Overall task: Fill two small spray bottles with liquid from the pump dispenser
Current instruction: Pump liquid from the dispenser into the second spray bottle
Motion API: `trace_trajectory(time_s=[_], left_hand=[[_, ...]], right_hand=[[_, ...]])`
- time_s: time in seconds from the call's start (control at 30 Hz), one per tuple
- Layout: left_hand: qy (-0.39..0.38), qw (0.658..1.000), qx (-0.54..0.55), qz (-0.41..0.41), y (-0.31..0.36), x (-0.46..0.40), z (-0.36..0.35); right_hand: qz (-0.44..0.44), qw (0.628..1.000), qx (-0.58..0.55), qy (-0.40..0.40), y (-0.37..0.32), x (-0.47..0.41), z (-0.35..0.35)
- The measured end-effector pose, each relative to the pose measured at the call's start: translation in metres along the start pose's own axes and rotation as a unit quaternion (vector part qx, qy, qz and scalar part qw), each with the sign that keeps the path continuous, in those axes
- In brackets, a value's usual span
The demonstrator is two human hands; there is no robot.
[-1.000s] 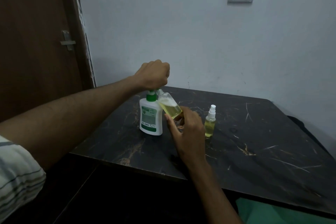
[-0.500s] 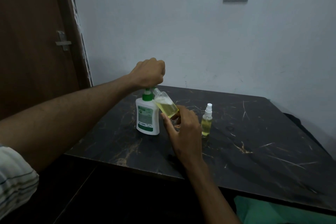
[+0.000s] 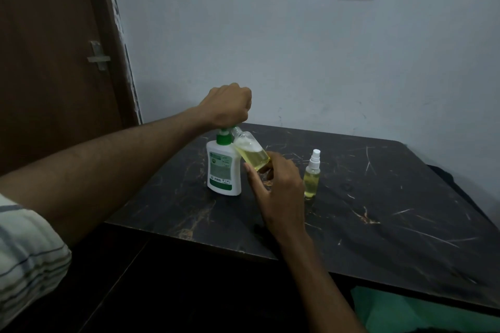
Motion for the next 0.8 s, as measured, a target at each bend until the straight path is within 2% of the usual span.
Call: trace_trajectory(time_s=[0.27,0.8], left_hand=[[0.016,1.0,0.023,-0.001,-0.0003,-0.0002,0.0052],[0.002,1.0,0.025,-0.004,0.0018,0.0014,0.0075]], right_hand=[[0.002,1.0,0.0,-0.002,0.0008,-0.0007,-0.0013],[-0.002,1.0,0.0,-0.001,0.0003,-0.0002,0.0013]])
Point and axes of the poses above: each hand's wrist, its own x-axis away from the middle knuckle, its own z-axis out of the back of the hand, y = z × x, the point moved 5 cm from there along -x, towards the middle knuckle, and after that the axes turned 9 degrees about y, right-handed, at the moved point
